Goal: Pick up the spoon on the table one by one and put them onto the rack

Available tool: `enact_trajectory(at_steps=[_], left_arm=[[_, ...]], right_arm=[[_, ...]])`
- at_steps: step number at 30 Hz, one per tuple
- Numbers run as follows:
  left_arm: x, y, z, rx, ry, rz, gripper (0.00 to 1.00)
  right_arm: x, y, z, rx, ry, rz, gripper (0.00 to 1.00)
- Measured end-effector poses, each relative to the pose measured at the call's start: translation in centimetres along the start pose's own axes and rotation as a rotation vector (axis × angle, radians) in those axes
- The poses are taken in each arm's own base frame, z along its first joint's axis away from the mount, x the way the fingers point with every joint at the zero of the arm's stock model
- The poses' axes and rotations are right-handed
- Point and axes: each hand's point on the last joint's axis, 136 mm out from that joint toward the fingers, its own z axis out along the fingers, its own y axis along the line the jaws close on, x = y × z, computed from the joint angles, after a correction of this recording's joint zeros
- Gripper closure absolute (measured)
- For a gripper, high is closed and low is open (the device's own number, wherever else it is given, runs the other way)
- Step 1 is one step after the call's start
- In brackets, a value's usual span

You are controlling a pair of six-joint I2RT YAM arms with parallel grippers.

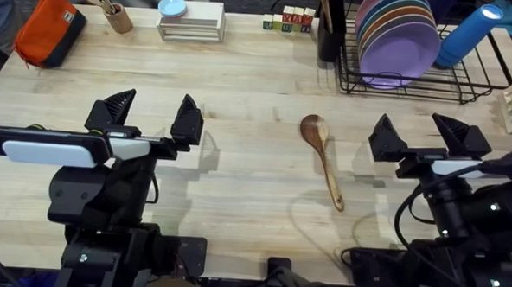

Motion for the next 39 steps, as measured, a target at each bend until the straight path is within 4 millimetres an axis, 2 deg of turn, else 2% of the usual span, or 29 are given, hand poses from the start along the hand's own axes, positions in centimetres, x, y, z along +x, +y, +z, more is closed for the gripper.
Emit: enact_trajectory(at_steps=[12,17,22,25,31,35,39], left_arm=[[0.0,0.0,0.0,0.001,0.0,0.0,0.007],[0.0,-0.1,0.0,0.007,0.002,0.0,0.009],[1.0,-0.5,-0.5,0.027,0.098,-0.037,0.01],[-0.4,-0.6,-1.4,0.028,0.15,-0.051,0.01],[-4.9,-0.6,-3.0,0.025,0.282,-0.066,0.009],[-7.1,-0.6,-3.1,0.022,0.398,-0.068,0.008],[-9.1,-0.6,-2.3,0.018,0.515,-0.071,0.008]], right_arm=[[-0.2,0.0,0.0,0.0,-0.007,-0.001,0.006],[-2.2,0.0,-0.1,0.0,-0.09,-0.003,0.006],[-1.3,0.0,-0.3,-0.001,-0.016,0.0,0.006],[-2.2,0.1,-0.9,-0.004,0.046,0.001,0.006],[-7.2,0.1,-2.0,-0.004,0.153,0.004,0.006],[-9.9,0.1,-1.5,-0.004,0.265,0.006,0.005],[-12.2,0.0,-0.2,-0.006,0.383,0.008,0.005]])
